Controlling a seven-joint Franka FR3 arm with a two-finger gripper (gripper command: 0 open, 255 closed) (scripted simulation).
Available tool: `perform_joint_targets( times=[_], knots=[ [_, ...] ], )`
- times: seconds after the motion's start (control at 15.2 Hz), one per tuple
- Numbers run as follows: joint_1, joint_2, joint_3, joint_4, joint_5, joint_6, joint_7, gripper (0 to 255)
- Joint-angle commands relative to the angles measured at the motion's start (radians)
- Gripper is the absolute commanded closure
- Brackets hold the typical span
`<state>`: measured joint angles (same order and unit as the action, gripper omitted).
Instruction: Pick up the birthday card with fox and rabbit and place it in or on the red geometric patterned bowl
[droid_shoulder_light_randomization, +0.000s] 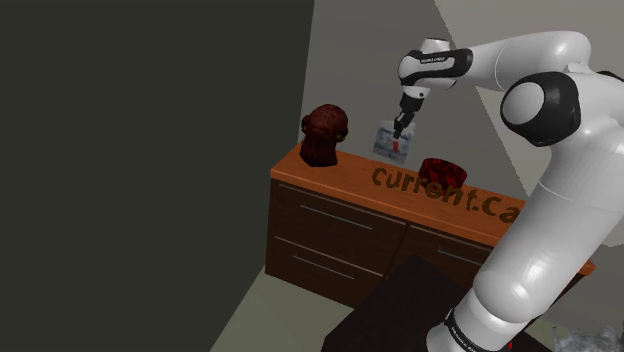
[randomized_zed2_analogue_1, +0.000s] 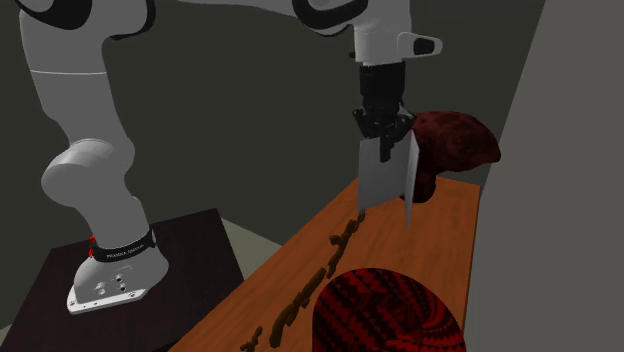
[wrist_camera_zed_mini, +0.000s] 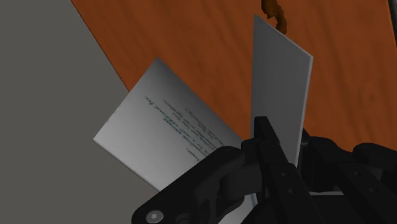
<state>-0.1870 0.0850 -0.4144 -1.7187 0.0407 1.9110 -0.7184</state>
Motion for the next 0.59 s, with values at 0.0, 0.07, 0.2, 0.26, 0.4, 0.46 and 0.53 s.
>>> perform_joint_targets(
  times=[0.0,0.07,0.2,0.26,0.4,0.46,0.53],
  knots=[
    [-0.001,0.005,0.0,0.032,0.002,-0.028,0.0,255],
    [-0.001,0.005,-0.001,0.046,0.002,-0.042,0.0,255],
    [-0.002,0.006,-0.001,0.075,0.002,-0.069,0.0,255],
    [-0.002,0.008,-0.001,0.09,0.003,-0.083,0.0,255],
    [-0.004,0.011,-0.002,0.121,0.004,-0.111,-0.001,255],
    [-0.004,0.013,-0.002,0.136,0.005,-0.125,-0.001,255],
    [-0.005,0.015,-0.003,0.153,0.006,-0.139,-0.002,255]
  ],
)
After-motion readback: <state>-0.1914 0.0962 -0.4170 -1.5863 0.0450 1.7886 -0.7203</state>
